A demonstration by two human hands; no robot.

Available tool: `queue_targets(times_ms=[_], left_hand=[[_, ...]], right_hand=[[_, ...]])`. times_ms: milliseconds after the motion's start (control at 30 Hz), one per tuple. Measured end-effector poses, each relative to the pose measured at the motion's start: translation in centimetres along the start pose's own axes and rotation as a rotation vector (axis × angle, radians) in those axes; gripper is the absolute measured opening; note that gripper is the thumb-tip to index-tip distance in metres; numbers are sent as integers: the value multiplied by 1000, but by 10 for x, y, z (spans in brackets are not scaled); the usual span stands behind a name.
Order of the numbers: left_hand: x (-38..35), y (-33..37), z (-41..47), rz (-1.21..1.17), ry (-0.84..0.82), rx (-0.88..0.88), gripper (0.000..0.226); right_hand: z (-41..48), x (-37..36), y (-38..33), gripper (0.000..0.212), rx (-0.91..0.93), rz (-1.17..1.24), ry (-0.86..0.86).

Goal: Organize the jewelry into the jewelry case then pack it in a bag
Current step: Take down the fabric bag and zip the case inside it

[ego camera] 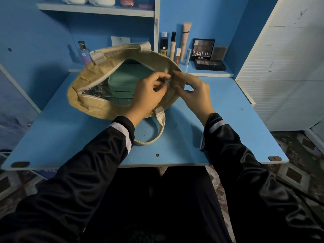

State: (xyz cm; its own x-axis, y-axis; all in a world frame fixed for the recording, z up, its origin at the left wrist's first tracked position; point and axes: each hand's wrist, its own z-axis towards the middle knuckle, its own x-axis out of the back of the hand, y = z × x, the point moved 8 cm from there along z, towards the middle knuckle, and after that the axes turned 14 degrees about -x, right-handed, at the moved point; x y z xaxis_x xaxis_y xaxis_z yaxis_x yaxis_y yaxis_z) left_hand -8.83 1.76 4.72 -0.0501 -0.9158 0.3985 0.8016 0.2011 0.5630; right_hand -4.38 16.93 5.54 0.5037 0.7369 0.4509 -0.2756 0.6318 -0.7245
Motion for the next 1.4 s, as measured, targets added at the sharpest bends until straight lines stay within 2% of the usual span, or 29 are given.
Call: queue_targets(times_ms=[200, 367, 900, 1167, 1267, 1400], left_hand=[[0, -4, -4, -238, 47, 140, 27], [2, 0, -4, -322, 38, 144, 29], [10, 5, -6, -312, 32, 139, 24], [12, 2, -10, -287, 66, 157, 27], [14, 2, -8, -274, 69, 153, 28], [14, 1, -6, -281, 52, 157, 27]], right_hand=[[0, -3, -2, 38, 9, 31, -18], [-1, -5, -2, 35, -15, 89, -45], [-5, -6, -8, 27, 36, 34, 15], [-22, 2, -18, 32, 170, -81, 216], [-28, 7, -25, 25, 206, -81, 290], [-31, 4, -31, 19, 205, -7, 234]])
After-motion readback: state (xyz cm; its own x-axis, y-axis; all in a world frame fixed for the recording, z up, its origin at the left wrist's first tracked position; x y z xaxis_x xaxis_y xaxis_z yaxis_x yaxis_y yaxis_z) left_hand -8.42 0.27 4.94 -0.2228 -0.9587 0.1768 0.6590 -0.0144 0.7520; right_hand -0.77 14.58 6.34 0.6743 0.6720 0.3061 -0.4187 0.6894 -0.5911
